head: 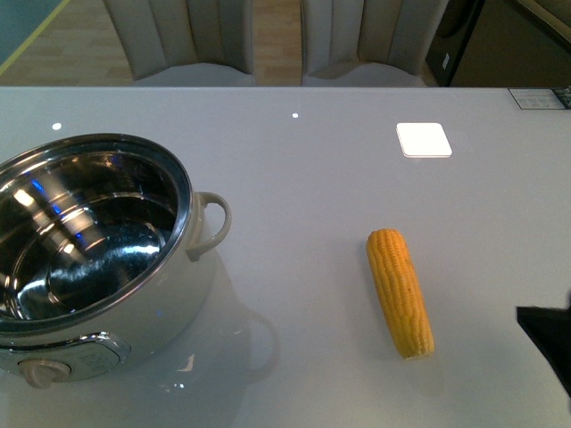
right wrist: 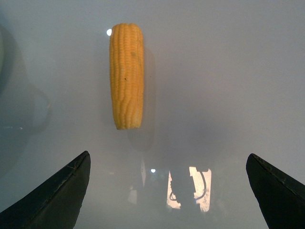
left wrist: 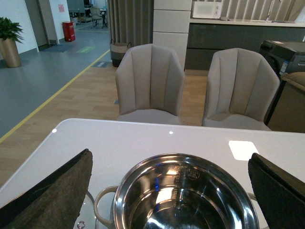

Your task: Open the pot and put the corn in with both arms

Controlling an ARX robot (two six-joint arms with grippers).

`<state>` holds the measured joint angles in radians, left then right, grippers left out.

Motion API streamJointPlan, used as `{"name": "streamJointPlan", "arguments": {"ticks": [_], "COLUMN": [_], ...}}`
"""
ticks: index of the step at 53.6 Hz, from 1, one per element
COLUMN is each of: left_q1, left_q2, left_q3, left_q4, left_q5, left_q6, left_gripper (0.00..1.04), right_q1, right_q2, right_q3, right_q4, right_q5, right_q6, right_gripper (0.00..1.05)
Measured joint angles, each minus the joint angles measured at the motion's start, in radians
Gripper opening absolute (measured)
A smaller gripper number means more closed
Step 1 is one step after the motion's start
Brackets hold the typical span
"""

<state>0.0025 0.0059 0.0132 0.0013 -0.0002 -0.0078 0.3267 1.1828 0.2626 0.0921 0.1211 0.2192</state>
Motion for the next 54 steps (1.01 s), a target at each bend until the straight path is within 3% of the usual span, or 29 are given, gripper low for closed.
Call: {"name": "streamJointPlan", "arguments": {"ticks": [7, 15, 33, 54], "left_q1": [0.000, 0.000, 0.000, 0.000], "left_q2": [0.000, 0.000, 0.000, 0.000], "left_q3": [0.000, 0.000, 0.000, 0.000], "left_q4": [0.000, 0.000, 0.000, 0.000], "left_q5": [0.000, 0.000, 0.000, 0.000], "left_q6": [0.000, 0.000, 0.000, 0.000], "left_gripper": [0.98, 0.98, 0.98, 0.98], "right_q1": [0.050, 0.081, 0.110, 0.098], "right_q2": [0.290, 0.496, 0.786, 1.003], "right_q3": [0.093, 0.193, 0.365, 0.516], "right_q4": [0.165, 0.239, 0.293, 0.324], "right_q5": [0.047, 0.068, 0.010, 0.028], "right_q6": [0.016, 0.017, 0.017, -0.021], "right_gripper": [0.96, 0.96, 0.96, 0.96]}}
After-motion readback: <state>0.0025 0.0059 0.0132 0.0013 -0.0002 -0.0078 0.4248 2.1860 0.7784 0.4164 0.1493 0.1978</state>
